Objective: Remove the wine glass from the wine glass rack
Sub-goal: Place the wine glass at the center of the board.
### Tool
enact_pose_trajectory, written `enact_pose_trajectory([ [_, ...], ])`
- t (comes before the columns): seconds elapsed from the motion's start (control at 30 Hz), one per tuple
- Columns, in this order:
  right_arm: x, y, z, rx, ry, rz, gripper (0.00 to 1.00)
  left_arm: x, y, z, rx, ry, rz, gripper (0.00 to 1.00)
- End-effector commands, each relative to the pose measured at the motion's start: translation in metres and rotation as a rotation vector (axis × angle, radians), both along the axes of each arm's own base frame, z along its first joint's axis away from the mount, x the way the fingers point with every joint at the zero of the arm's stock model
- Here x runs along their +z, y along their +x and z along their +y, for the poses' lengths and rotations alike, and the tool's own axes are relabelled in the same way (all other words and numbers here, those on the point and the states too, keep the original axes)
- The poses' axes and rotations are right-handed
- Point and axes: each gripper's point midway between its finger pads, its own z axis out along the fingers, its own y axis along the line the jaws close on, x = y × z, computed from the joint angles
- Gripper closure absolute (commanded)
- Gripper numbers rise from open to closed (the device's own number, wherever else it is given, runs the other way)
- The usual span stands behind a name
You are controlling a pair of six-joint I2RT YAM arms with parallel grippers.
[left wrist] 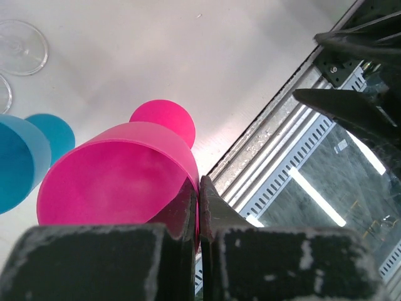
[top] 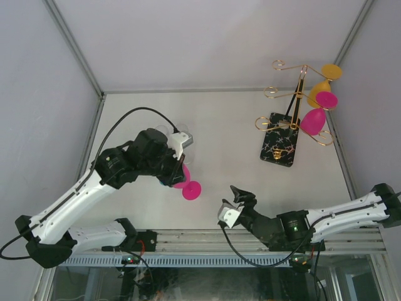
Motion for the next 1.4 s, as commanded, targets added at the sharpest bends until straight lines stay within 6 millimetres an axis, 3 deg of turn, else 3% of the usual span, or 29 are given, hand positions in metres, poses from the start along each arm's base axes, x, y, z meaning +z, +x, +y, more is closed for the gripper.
enact_pose_trajectory([
  [0.0, 0.043, 0.014, -0.015, -0.233, 0.367, 0.151, 0.44, 0.025, 0.016, -0.011, 0.049, -0.069, -0.075, 1.00],
  [0.07, 0.047, 0.023, -0.029, -0.350, 0.492, 0.217, 0.40, 0.024, 0.017, -0.010, 0.061, -0.069, -0.084, 1.00],
  [0.2, 0.042, 0.034, -0.048, -0.526, 0.794, 0.507, 0.40, 0.021, 0.019, -0.005, 0.083, -0.068, -0.101, 1.00],
  [0.3, 0.042, 0.034, -0.048, -0.546, 0.903, 0.709, 0.41, 0.017, 0.019, -0.005, 0.092, -0.070, -0.097, 1.00],
  [0.4, 0.058, 0.032, -0.042, -0.489, 0.933, 0.799, 0.41, 0.014, 0.020, -0.008, 0.094, -0.073, -0.090, 1.00],
  [0.6, 0.109, 0.038, -0.047, -0.410, 0.866, 0.748, 0.37, 0.000, 0.028, -0.012, 0.116, -0.038, -0.075, 1.00],
  [0.73, 0.101, 0.068, -0.076, -0.615, 0.766, 0.681, 0.36, -0.004, 0.038, -0.018, 0.138, -0.022, -0.073, 1.00],
  [0.83, 0.113, 0.079, -0.084, -0.651, 0.753, 0.723, 0.35, -0.013, 0.045, -0.021, 0.158, 0.025, -0.054, 1.00],
  [1.03, 0.150, 0.075, -0.066, -0.435, 0.807, 0.782, 0.32, -0.037, 0.057, -0.026, 0.165, 0.118, -0.069, 1.00],
  [1.17, 0.160, 0.086, -0.084, -0.474, 0.879, 0.818, 0.32, -0.043, 0.063, -0.029, 0.169, 0.176, -0.096, 1.00],
  [1.37, 0.171, 0.082, -0.103, -0.485, 0.937, 0.776, 0.32, -0.057, 0.076, -0.020, 0.206, 0.275, -0.137, 1.00],
])
